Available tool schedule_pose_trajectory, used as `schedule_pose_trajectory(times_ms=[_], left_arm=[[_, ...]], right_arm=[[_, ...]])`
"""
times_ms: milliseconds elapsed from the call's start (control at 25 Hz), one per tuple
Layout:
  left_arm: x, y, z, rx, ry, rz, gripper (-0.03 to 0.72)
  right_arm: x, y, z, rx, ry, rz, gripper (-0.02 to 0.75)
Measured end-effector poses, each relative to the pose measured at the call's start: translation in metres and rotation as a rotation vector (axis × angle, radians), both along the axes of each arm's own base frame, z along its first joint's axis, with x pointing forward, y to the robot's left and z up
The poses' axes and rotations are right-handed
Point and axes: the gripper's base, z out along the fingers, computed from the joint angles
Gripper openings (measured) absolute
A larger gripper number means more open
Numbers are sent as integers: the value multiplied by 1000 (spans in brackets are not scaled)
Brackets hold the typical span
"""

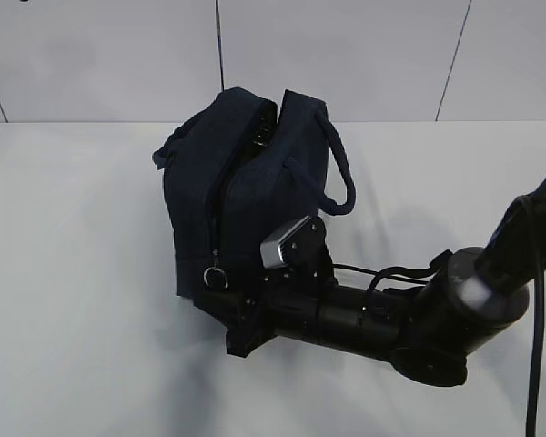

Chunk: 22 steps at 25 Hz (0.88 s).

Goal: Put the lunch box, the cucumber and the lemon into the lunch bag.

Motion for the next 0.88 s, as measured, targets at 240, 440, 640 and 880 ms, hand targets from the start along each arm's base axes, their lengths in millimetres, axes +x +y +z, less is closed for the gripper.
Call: schedule_pose_trajectory(times_ms=[240,440,640,880], left_arm=[[0,0,0,0,0,0,243],[0,0,0,0,0,0,242],[0,0,0,0,0,0,242],[0,0,0,0,0,0,242]], right_arm=[[1,-1,0,5,3,-20,236],[3,-2,0,14,11,-43,232],[4,-3,1,33,29,-67,231],[5,-3,1,44,46,-72,92]])
